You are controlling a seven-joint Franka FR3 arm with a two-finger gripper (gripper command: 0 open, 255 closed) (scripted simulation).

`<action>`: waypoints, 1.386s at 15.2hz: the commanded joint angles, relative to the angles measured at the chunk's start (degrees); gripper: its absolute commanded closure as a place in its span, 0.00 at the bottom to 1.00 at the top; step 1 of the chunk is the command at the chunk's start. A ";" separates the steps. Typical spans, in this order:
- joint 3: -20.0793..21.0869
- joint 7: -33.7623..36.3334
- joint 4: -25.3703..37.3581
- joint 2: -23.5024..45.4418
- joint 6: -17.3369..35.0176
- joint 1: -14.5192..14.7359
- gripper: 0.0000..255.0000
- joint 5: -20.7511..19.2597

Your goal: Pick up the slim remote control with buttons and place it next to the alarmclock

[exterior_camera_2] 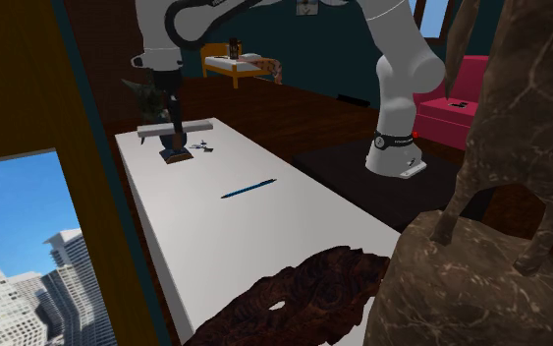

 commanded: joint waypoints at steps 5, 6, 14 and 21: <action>-0.04 0.02 -1.65 1.93 3.63 -0.05 1.00 -0.04; -0.04 0.04 -1.86 2.29 4.20 -0.05 1.00 -0.05; -0.08 0.16 -3.26 5.38 8.69 -0.04 1.00 -0.13; -0.12 0.26 -3.68 8.56 12.29 -0.02 1.00 -0.19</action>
